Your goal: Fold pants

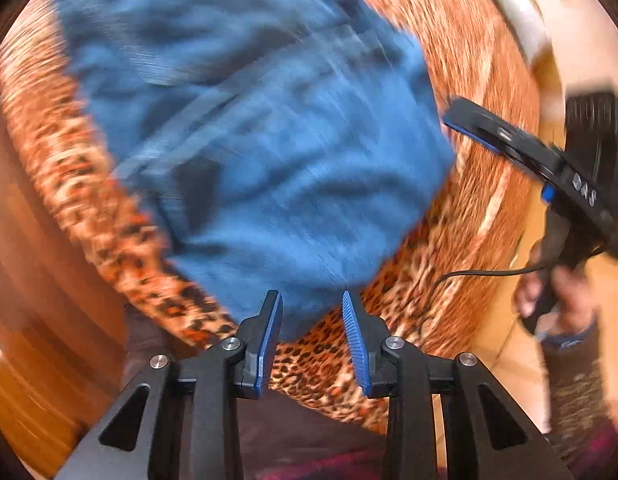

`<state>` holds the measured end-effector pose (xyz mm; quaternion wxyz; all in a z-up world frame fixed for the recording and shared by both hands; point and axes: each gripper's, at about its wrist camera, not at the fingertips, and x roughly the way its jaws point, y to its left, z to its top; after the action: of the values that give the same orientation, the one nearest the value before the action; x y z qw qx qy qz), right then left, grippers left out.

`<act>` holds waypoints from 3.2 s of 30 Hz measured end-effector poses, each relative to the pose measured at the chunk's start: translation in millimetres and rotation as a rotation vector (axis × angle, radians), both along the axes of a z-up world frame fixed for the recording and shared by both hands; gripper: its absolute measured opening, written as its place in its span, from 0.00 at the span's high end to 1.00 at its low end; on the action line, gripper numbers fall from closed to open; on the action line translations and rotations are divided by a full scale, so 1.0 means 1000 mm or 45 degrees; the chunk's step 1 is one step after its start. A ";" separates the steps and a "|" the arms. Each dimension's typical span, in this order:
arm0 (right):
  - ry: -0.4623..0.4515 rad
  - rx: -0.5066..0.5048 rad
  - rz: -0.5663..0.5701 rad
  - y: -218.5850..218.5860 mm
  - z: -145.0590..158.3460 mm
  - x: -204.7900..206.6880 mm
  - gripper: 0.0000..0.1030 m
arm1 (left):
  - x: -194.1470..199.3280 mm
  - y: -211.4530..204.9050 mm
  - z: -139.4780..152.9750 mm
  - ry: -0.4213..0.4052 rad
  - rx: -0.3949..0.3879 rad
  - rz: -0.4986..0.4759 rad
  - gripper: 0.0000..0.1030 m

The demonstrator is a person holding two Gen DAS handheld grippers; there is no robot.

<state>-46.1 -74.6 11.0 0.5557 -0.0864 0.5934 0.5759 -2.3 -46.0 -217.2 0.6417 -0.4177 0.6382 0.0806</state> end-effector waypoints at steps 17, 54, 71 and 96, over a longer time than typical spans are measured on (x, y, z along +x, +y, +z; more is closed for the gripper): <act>0.008 -0.127 -0.214 0.023 0.008 0.018 0.35 | -0.048 0.115 0.019 0.028 0.007 0.401 0.42; -0.264 -0.241 0.454 0.395 -0.024 -0.029 0.76 | -0.032 0.323 -0.009 -0.118 -0.001 0.724 0.85; -0.129 0.225 0.222 0.202 0.100 -0.018 0.75 | -0.080 0.162 0.168 -0.438 0.460 0.255 0.86; -0.019 -0.056 -0.169 -0.011 0.020 0.003 0.25 | -0.184 0.077 0.087 -0.236 -0.170 0.305 0.36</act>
<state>-42.8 -85.8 30.7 0.5951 -0.0634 0.6062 0.5238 -186.6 31.3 -130.4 0.6545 -0.5380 0.5260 0.0752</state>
